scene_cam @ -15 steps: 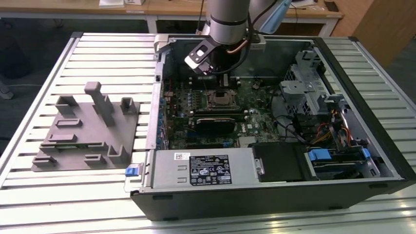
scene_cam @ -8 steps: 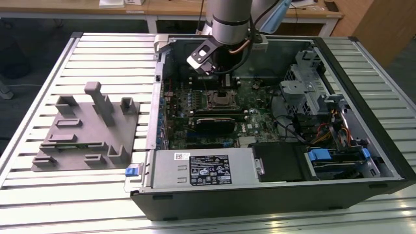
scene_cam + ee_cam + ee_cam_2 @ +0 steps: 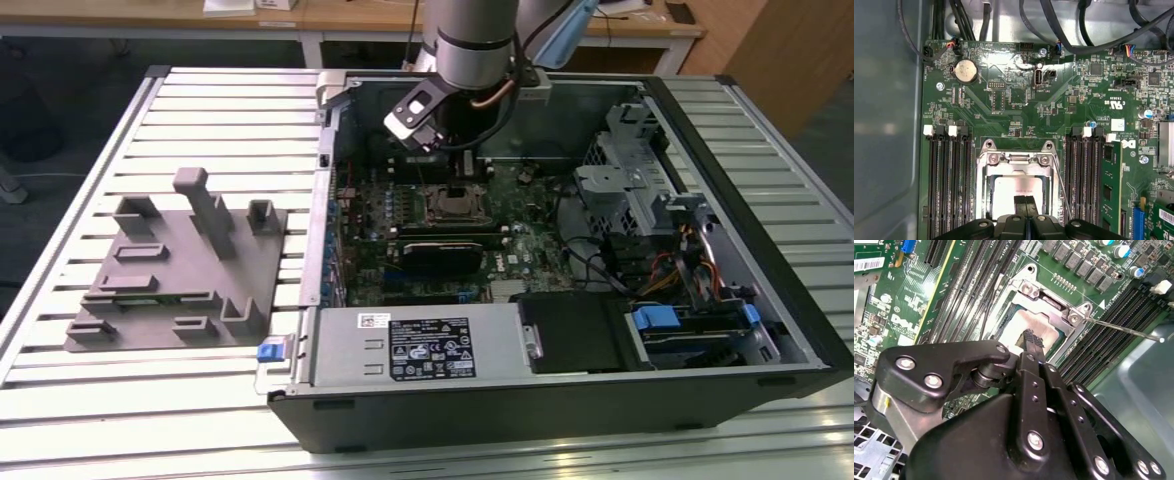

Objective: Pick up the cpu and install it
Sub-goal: 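Install the first cpu locking lever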

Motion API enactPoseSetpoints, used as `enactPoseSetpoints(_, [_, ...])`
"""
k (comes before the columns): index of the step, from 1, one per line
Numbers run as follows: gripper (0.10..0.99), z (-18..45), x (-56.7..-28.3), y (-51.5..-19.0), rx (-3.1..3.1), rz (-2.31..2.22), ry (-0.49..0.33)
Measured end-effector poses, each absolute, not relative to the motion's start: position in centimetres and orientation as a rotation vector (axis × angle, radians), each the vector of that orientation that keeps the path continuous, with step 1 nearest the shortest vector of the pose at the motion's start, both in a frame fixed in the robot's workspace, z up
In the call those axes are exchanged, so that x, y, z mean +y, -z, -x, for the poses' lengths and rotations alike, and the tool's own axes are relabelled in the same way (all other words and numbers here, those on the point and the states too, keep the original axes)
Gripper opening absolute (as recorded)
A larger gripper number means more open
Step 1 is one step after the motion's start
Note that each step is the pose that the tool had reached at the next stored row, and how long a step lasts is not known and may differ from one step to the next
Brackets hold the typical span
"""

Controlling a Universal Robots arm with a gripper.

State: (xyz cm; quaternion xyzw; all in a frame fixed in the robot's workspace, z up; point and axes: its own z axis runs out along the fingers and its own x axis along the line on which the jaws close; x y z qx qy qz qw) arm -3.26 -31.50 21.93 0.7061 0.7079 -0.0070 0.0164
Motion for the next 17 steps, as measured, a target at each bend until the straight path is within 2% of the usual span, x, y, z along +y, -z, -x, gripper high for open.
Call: enactPoseSetpoints(17, [0.106, 3.26, -31.51, -22.74, 2.201, -2.196, 0.021])
